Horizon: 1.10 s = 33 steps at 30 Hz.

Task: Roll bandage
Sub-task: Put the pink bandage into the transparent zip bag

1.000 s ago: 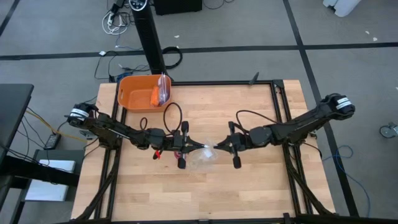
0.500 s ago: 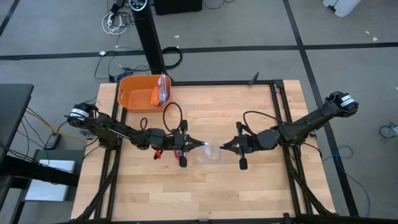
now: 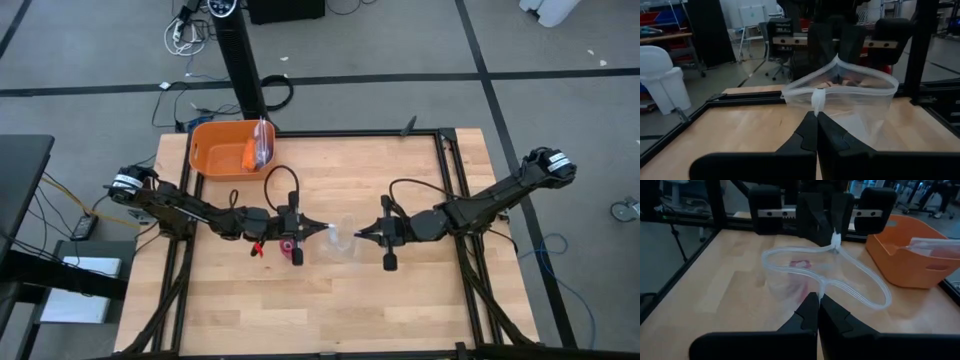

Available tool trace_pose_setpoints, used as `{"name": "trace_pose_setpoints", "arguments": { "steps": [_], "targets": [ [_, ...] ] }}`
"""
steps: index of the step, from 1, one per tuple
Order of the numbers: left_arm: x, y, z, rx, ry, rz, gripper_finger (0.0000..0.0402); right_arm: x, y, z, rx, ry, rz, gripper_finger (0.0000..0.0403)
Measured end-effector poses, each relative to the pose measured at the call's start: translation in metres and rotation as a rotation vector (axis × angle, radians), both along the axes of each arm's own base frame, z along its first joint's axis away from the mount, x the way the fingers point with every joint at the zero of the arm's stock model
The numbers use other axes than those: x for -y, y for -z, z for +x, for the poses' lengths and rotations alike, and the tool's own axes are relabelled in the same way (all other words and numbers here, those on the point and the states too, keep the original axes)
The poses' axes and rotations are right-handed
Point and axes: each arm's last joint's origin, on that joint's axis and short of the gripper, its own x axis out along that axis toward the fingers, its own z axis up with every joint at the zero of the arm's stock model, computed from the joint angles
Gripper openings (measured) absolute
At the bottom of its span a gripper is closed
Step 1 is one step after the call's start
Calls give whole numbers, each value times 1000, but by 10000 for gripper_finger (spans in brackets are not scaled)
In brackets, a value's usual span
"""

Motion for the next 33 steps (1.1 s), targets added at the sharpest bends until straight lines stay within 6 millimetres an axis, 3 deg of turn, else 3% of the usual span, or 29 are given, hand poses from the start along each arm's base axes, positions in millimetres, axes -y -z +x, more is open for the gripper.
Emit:
{"name": "trace_pose_setpoints", "arguments": {
  "steps": [15, 25, 33],
  "targets": [
    [-1, 5, 0, -55, -37, 3, 1, 11, 2, 4, -17, -8, -9, 0],
    [-3, 6, -1, -60, -107, 12, 1, 14, 13, 2, 93, -43, -7, 0],
    [-4, 4, 0, -32, -16, -62, 1, 16, 10, 3, 122, -78, -13, 0]
  ]
}}
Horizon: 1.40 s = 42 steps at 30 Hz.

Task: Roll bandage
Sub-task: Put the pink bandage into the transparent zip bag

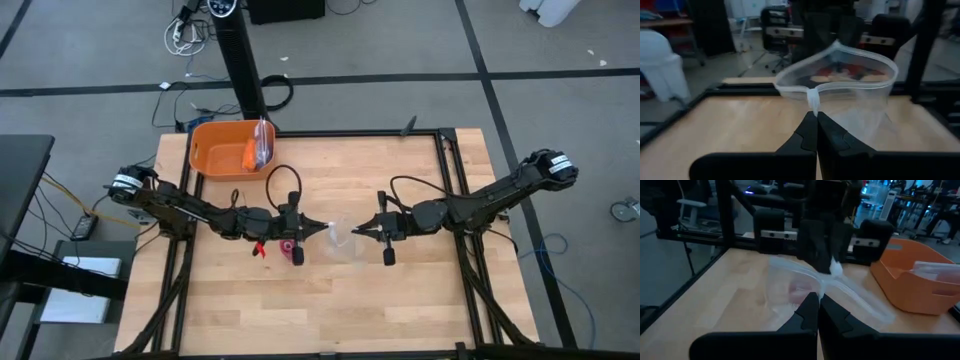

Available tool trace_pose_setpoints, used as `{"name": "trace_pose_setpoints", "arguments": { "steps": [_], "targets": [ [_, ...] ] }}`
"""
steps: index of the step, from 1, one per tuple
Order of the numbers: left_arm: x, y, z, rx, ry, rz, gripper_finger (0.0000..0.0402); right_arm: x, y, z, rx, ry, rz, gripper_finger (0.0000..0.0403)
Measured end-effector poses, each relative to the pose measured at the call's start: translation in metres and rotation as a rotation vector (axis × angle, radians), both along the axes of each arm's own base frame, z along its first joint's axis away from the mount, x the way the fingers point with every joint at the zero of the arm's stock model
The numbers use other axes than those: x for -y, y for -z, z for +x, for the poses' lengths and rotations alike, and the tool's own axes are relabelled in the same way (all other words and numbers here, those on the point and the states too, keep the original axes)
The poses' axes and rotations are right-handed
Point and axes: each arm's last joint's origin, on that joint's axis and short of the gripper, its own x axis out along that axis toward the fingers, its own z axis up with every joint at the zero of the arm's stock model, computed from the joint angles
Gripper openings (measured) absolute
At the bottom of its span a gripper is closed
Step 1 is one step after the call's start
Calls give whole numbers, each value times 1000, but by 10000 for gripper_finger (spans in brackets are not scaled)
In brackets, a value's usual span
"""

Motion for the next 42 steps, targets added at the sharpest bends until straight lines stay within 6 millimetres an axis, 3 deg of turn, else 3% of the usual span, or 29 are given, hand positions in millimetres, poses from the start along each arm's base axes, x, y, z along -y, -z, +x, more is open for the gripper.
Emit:
{"name": "trace_pose_setpoints", "arguments": {
  "steps": [12, 20, 27, 33, 42],
  "targets": [
    [-18, -1, 3, 23, -46, -133, 1, 10, 18, 18, -40, 23, 42, 3],
    [-18, 2, 3, -11, -19, -108, 1, 14, 19, 19, -54, 41, 74, 41],
    [-21, 3, 3, -14, -18, -108, 1, 7, 13, 1, -133, 35, 133, 96],
    [-20, 3, 3, -18, -1, -83, 1, 5, 1, -27, -177, 76, 175, 143],
    [-20, 7, 3, -67, -1, -77, 1, 9, -25, -61, -101, 59, 311, 172]
  ]
}}
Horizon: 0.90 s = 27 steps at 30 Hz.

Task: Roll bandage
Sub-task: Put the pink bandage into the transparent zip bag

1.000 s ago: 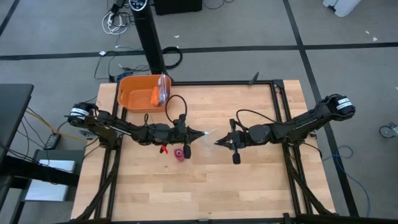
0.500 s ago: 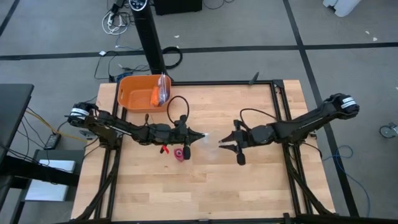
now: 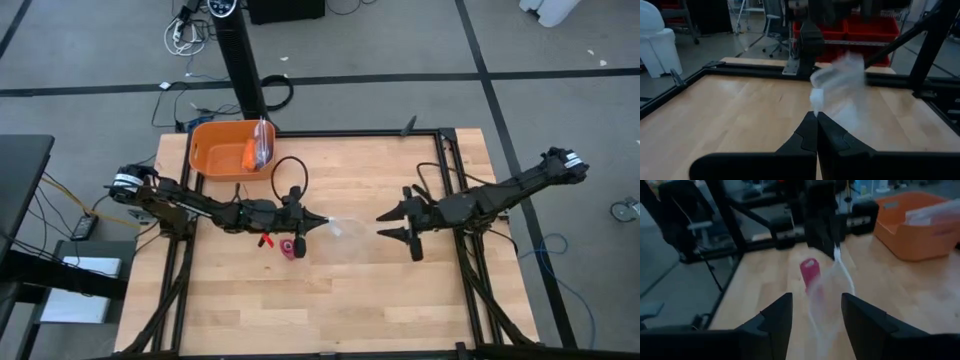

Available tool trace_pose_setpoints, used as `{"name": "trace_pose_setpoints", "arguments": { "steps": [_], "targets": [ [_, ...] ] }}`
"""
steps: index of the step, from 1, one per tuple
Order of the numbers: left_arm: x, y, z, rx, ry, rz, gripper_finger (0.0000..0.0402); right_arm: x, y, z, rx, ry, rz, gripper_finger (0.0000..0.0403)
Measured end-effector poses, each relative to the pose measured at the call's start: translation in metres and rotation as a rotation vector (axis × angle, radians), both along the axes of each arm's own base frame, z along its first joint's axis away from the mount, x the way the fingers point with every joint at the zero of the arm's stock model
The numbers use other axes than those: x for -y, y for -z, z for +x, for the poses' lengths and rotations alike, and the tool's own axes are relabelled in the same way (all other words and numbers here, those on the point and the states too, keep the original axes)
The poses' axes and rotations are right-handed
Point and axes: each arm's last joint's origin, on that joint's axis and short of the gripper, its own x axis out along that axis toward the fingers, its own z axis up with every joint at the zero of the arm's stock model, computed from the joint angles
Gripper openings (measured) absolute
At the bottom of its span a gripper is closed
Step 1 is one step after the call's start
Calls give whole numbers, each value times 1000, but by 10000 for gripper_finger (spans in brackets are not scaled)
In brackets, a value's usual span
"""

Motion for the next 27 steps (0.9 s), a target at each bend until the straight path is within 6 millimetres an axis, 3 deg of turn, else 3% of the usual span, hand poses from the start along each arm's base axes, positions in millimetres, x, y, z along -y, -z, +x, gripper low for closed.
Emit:
{"name": "trace_pose_setpoints", "arguments": {
  "steps": [4, 8, 13, 17, 27],
  "targets": [
    [0, 1, 0, -13, -1, 2, 1, 1, -7, -5, 48, -8, -38, 173],
    [0, 1, 0, -13, 0, 5, 1, 5, -8, 4, 85, 22, -113, 157],
    [0, 1, 0, -15, 3, 27, 1, 13, -7, 28, 31, 66, -229, 82],
    [0, 1, 0, -14, 1, 27, 1, 11, -11, 49, -113, 45, -288, 11],
    [0, 1, 0, -14, 1, 27, 1, 6, -20, 100, -414, -29, -314, 5]
  ]
}}
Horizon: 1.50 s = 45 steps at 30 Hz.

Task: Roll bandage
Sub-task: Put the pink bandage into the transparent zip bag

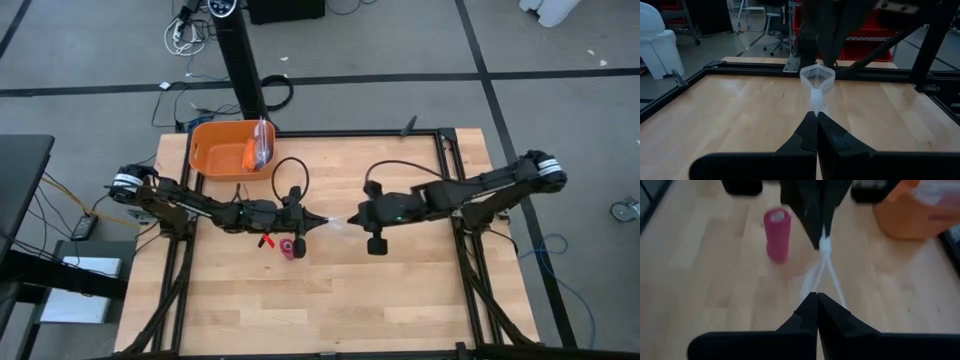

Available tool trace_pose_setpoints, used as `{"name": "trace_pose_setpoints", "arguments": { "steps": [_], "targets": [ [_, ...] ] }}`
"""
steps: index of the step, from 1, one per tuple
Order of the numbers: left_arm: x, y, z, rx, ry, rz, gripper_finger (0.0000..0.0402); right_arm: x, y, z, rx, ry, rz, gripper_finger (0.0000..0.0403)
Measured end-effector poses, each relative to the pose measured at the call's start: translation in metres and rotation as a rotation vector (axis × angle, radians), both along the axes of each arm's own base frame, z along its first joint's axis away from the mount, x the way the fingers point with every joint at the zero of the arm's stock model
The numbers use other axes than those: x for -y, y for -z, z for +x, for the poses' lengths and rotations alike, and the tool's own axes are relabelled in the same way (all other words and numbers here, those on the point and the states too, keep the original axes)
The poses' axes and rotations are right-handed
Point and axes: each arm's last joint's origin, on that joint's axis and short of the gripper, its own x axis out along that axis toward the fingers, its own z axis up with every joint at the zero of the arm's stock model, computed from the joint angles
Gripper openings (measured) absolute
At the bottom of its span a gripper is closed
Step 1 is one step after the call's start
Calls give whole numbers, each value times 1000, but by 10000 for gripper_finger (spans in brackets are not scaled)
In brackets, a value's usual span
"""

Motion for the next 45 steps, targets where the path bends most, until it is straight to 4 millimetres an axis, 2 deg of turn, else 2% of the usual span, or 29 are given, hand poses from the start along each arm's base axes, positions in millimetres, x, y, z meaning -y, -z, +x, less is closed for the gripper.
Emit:
{"name": "trace_pose_setpoints", "arguments": {
  "steps": [5, 9, 16, 21, 26, 30, 33, 36, 41, 45],
  "targets": [
    [0, 0, 0, 0, 0, 0, 1, 6, 7, 17, -104, 9, 2, 2],
    [0, 0, 0, 0, 0, 0, 1, 13, 13, 23, -150, 41, -14, 4],
    [0, 0, 0, 4, 0, 0, 1, 9, 21, 34, -157, -151, 2, 10],
    [0, -2, 0, 19, 0, -6, 1, 4, 32, 41, -177, -176, -6, 56],
    [0, -2, 0, 24, -2, -26, 1, 7, 34, 42, -186, -64, 35, 131],
    [3, -2, 0, 24, 0, -28, 1, 14, 17, 31, -134, 26, 69, 161],
    [6, -2, 0, 28, 1, -27, 1, 13, 5, 23, -91, 24, 84, 147],
    [10, -3, -1, 37, -20, -27, 1, 7, 0, 21, -66, 0, 100, 108],
    [17, -5, -3, 59, -92, -33, 1, -6, 14, 28, -62, -24, 50, 16],
    [24, -6, -5, 74, -131, -42, 1, -10, 13, 31, -9, 56, 16, 12]
  ]
}}
